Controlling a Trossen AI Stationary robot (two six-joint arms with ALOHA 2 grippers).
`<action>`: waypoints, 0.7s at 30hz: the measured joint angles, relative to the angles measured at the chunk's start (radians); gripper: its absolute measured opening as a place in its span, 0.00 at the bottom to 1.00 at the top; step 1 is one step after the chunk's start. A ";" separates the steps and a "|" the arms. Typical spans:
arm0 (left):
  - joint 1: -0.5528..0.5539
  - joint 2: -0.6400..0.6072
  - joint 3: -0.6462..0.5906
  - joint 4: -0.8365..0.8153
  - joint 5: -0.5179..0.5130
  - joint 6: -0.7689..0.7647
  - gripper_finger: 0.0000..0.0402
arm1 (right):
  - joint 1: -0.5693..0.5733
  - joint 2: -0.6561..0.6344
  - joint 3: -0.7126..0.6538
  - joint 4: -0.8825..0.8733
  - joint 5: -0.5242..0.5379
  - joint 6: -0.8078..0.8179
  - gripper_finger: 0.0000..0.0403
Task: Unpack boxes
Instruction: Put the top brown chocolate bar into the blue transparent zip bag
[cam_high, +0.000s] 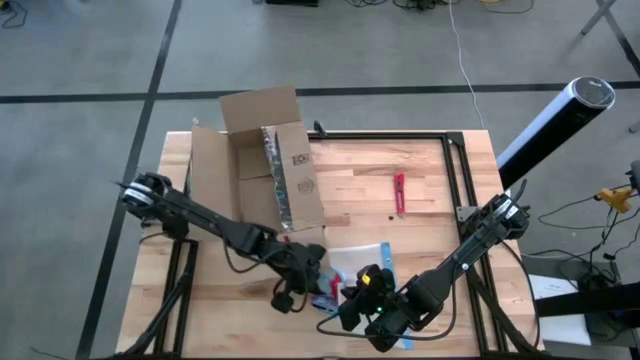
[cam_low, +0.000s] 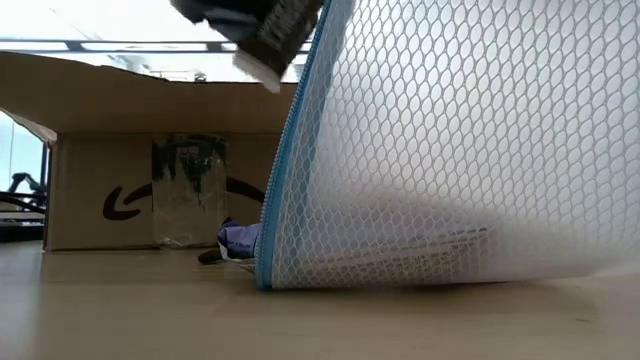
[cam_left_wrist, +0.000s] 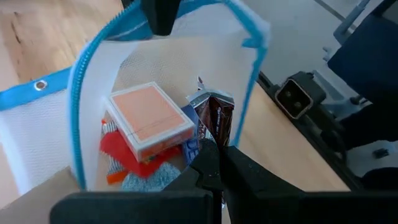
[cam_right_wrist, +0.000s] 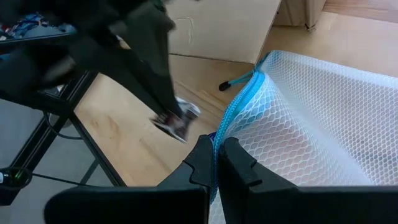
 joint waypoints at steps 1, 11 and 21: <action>0.000 0.014 0.000 0.010 0.000 -0.001 0.00 | 0.000 0.000 0.000 0.000 0.000 0.000 0.00; 0.020 0.102 0.000 0.116 -0.086 -0.011 0.00 | 0.000 0.000 0.000 0.000 0.000 0.000 0.00; 0.024 0.103 0.000 0.140 -0.109 0.002 0.26 | 0.000 0.000 0.000 -0.001 0.000 0.000 0.00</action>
